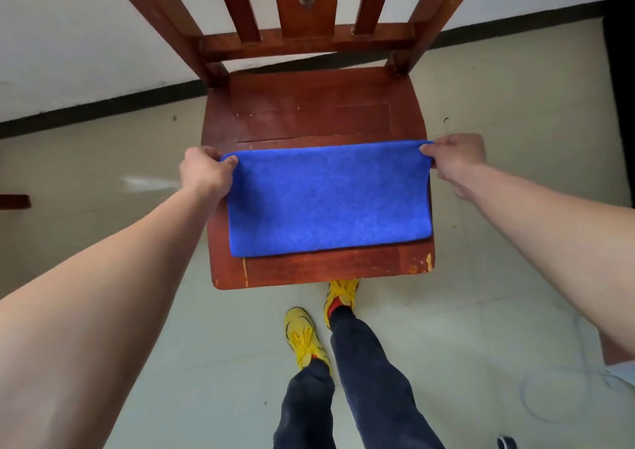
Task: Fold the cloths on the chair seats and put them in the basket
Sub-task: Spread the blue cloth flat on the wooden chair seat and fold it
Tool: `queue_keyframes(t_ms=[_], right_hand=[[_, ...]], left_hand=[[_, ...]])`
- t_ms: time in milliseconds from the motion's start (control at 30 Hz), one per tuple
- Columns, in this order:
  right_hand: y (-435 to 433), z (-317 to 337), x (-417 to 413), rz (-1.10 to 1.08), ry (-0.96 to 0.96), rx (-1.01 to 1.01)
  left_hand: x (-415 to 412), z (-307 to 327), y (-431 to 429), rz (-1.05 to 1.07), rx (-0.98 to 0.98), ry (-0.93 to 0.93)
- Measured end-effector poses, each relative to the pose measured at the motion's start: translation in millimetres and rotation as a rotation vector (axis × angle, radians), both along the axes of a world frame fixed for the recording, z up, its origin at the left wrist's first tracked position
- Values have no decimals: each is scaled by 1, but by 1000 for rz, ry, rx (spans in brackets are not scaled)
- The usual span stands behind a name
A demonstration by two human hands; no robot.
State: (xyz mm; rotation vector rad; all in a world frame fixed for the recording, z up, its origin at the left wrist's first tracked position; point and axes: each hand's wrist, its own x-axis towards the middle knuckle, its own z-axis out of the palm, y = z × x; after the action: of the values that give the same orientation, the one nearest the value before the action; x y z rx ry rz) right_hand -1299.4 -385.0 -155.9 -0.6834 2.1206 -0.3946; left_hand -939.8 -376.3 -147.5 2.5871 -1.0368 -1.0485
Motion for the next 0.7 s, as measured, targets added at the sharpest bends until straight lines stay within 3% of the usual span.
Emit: queue_keyframes(t_ms=[100, 200, 300, 400, 467, 600, 700], right_hand=[[-5, -2, -3, 160, 221, -13], [2, 13, 16, 331, 354, -182], [16, 22, 54, 279, -2, -122], [43, 21, 69, 191, -359, 206], [61, 16, 57, 154, -363, 286], [79, 9, 21, 33, -277, 258], [80, 7, -1, 72, -77, 227]], left_hand=[[-4, -7, -5, -2, 1, -127], [-19, 5, 5, -195, -127, -295], [-52, 17, 27, -282, -164, 1], [-70, 13, 66, -209, 157, 315], [-64, 7, 92, -126, 265, 368], [-50, 5, 115, -123, 237, 286], [-51, 8, 111, -167, 245, 242]])
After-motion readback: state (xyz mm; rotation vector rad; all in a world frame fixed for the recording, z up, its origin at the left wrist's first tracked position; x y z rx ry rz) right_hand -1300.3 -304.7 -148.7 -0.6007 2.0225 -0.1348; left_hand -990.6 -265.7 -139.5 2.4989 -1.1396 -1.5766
